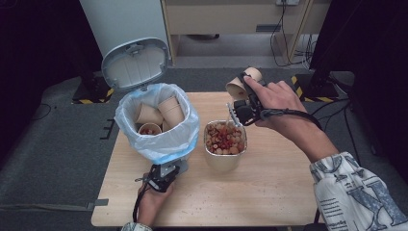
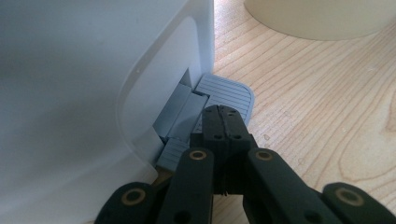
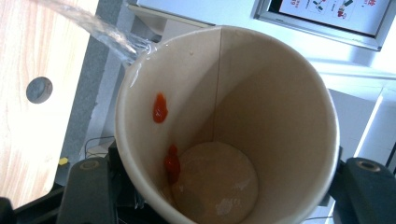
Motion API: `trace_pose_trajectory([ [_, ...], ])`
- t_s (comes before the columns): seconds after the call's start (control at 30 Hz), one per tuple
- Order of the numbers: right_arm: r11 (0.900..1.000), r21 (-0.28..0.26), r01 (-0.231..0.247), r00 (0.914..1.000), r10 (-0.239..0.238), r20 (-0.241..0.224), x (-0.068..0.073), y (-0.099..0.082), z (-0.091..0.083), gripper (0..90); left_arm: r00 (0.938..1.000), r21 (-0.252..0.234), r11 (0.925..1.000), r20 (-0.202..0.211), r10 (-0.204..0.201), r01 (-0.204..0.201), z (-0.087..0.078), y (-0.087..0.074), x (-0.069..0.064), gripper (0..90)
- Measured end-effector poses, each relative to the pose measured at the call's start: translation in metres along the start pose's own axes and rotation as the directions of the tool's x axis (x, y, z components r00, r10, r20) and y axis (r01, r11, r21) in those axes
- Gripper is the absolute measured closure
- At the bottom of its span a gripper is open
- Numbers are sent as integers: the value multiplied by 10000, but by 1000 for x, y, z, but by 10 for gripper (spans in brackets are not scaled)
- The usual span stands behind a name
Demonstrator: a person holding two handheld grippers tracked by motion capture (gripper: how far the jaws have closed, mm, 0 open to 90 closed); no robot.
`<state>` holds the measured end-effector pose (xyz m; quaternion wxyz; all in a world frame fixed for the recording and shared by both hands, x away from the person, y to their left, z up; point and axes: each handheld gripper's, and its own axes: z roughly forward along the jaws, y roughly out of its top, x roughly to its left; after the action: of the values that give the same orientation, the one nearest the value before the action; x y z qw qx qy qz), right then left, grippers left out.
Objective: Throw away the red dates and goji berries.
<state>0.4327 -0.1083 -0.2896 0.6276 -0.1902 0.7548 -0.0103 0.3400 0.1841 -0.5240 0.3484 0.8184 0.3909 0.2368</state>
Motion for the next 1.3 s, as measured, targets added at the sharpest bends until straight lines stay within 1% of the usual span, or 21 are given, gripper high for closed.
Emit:
trace_pose_trajectory([
  [0.23,10000,56,64,10000,-64,72,-1,-1,-2,334,10000,10,10000,-7,23,-23,0,0,0,898],
  [0.27,9999,86,128,9999,-128,53,0,-1,-2,334,10000,11,10000,-8,20,-20,0,0,0,898],
  [0.3,9996,93,274,9993,-276,242,1,-1,-2,334,10000,12,10000,-4,22,-22,0,0,0,898],
  [0.33,9992,95,391,9988,-394,288,1,0,-2,334,10000,16,10000,-5,27,-27,0,0,0,898],
  [0.43,9982,124,579,9980,-582,230,3,1,-2,334,10000,9,10000,12,29,-29,0,0,0,898],
  [0.53,9986,98,526,9984,-527,190,5,1,-1,334,10000,9,10000,3,26,-26,0,0,0,898],
  [0.57,9993,61,356,9993,-356,91,6,1,0,334,10000,7,10000,5,25,-25,0,0,0,898],
  [0.6,9996,10,273,9996,-273,85,7,0,0,334,10000,10,10000,7,26,-26,0,0,0,898],
  [0.73,9995,-27,321,9995,-321,4,14,1,3,333,10000,10,10000,2,22,-22,0,0,0,898],
  [0.8,9995,-46,312,9994,-313,-115,17,2,4,332,10000,5,10000,12,26,-26,0,0,0,898],
  [0.9,9998,-135,-131,9995,127,-289,22,3,6,332,10000,-27,10000,-17,14,-14,0,0,0,898],
  [0.93,9992,-136,-382,9985,376,-393,24,3,6,332,10000,-29,10000,-10,10,-10,0,0,0,898],
  [1.0,9960,-313,-834,9953,817,-527,27,2,9,332,10000,-35,10000,3,8,-8,0,0,0,898],
  [1.03,9936,-361,-1074,9922,1048,-669,27,1,10,332,10000,-36,10000,2,15,-15,0,0,0,897],
  [1.1,9871,-444,-1539,9853,1500,-814,30,-1,12,332,10000,-23,10000,31,15,-15,0,0,0,898],
  [1.17,9816,-467,-1851,9790,1800,-957,32,-3,14,332,10000,-41,10000,20,4,-4,0,0,0,898],
  [1.23,9711,-584,-2315,9681,2241,-1119,34,-5,16,332,10000,-31,10000,22,10,-10,0,0,0,898],
  [1.3,9576,-653,-2805,9543,2709,-1263,35,-6,17,332,10000,-34,10000,29,2,-2,0,0,0,898],
])
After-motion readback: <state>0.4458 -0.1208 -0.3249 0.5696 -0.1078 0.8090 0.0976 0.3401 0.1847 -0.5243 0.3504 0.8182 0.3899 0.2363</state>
